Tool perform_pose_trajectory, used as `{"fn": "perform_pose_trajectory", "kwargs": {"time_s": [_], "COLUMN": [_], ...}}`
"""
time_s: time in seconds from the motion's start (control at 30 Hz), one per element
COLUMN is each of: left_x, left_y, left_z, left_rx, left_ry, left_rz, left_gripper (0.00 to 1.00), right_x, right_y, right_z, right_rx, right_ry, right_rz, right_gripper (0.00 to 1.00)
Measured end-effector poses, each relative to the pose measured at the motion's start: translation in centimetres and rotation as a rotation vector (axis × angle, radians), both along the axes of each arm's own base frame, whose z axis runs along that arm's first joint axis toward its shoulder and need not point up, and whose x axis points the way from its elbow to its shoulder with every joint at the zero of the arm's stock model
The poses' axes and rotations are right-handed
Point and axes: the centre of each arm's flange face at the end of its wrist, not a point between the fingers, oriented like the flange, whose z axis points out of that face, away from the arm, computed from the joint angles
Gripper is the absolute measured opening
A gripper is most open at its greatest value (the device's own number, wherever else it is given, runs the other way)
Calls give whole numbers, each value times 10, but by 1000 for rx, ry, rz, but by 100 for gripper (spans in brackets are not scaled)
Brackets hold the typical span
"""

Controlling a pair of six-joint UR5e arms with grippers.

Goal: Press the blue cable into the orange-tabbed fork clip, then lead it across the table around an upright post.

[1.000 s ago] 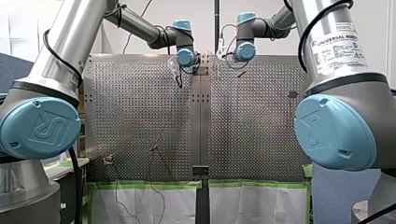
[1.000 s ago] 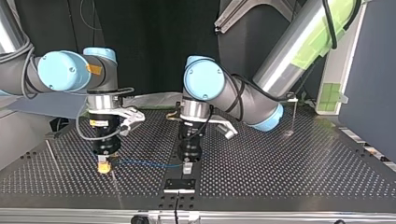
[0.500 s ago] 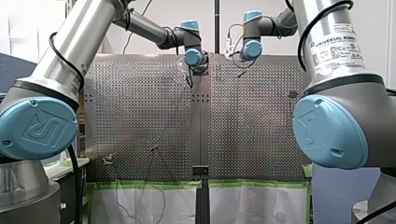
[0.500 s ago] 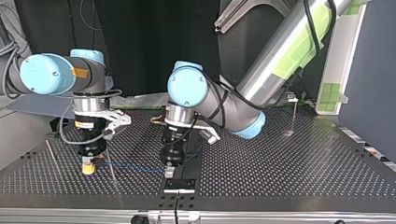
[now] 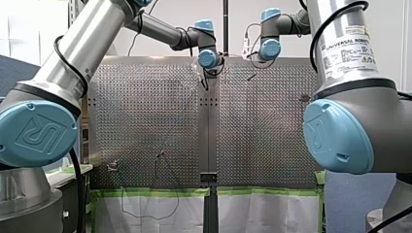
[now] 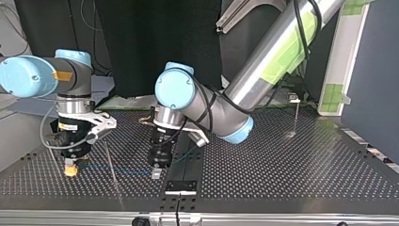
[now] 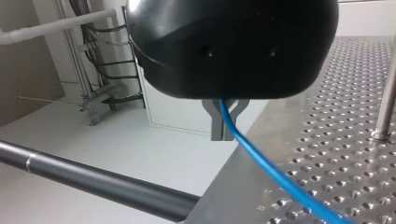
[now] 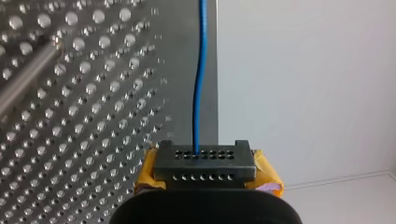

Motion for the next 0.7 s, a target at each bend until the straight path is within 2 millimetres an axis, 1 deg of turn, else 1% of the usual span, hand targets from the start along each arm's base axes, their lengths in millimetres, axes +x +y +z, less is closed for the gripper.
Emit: {"fn": "perform_pose_trajectory", "kwargs": {"time_s": [0.2, 0.43, 0.7], "left_x": [5, 17, 22], "left_y": [-6, -19, -25], "left_z": [-1, -19, -9], "left_rx": [-24, 2, -19], "left_ry": [5, 49, 42], "left_rz": [-23, -31, -42], "left_gripper": [0, 0, 0], "right_x": [-14, -26, -40], "right_y": [-8, -16, -25], "right_z": [-1, -1, -2], "right_rx": [5, 7, 5], "right_ry": [1, 6, 8], "right_rz": [-25, -46, -61], "right_gripper": [0, 0, 0]}}
